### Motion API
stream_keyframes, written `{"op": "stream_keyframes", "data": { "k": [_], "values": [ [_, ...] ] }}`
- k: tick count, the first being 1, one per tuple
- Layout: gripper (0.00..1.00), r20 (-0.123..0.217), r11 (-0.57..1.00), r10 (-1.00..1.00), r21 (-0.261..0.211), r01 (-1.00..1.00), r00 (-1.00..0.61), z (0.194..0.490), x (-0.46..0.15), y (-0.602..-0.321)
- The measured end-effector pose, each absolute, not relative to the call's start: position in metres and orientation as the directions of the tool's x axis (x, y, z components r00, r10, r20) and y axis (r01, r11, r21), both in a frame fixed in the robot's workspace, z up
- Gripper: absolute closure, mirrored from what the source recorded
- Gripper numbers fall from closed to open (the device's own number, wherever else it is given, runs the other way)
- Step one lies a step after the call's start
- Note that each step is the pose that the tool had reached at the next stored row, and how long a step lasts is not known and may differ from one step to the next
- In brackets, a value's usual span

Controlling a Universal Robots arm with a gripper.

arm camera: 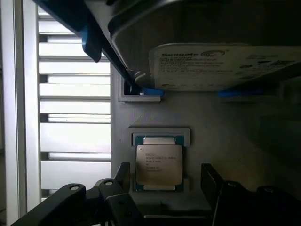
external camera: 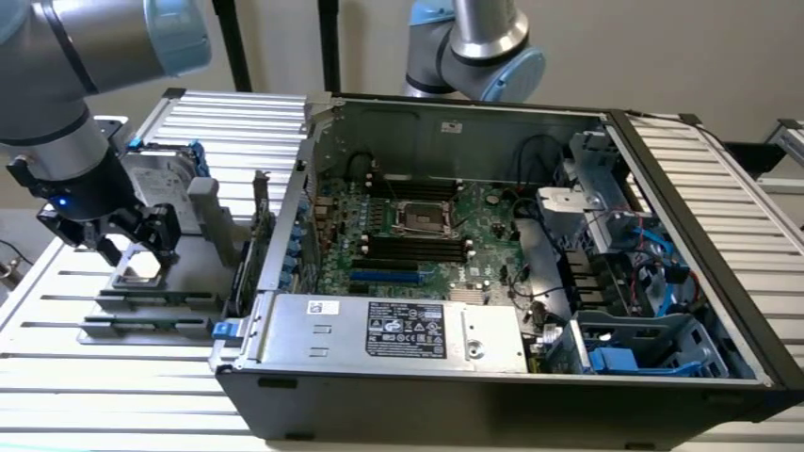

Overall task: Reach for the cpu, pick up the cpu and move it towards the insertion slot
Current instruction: 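Pick up the cpu and move it towards the insertion slot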

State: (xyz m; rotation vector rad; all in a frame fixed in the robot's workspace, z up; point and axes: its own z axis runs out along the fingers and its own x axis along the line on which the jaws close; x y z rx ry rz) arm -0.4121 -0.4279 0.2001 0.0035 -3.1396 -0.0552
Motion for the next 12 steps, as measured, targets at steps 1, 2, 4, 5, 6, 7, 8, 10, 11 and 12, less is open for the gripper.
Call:
{"op": "stream_keyframes", "data": {
  "k": [1, 2, 4, 5, 6, 7, 8, 10, 11, 12],
  "values": [
    [0.29, 0.001, 0.999, -0.002, 0.035, -0.002, -1.0, 0.1998, -0.4123, -0.4278],
    [0.29, 0.001, 0.999, -0.001, 0.035, -0.001, -1.0, 0.1995, -0.4127, -0.4277],
    [0.29, 0.001, 0.999, 0.0, 0.035, 0.0, -1.0, 0.1988, -0.4133, -0.4276],
    [0.29, 0.001, 0.999, 0.0, 0.035, 0.0, -1.0, 0.1984, -0.4136, -0.4275],
    [0.29, 0.001, 0.999, 0.001, 0.035, 0.001, -1.0, 0.1978, -0.4138, -0.4274],
    [0.29, 0.001, 0.999, 0.001, 0.035, 0.001, -1.0, 0.1971, -0.4139, -0.4273],
    [0.29, 0.001, 0.999, 0.001, 0.035, 0.001, -1.0, 0.1965, -0.4142, -0.4272],
    [0.29, 0.001, 0.999, 0.003, 0.035, 0.003, -1.0, 0.1956, -0.4145, -0.4271],
    [0.29, 0.001, 0.999, 0.003, 0.035, 0.003, -1.0, 0.1951, -0.4146, -0.4268],
    [0.29, 0.001, 0.999, 0.004, 0.035, 0.004, -1.0, 0.1945, -0.4147, -0.4266]
  ]
}}
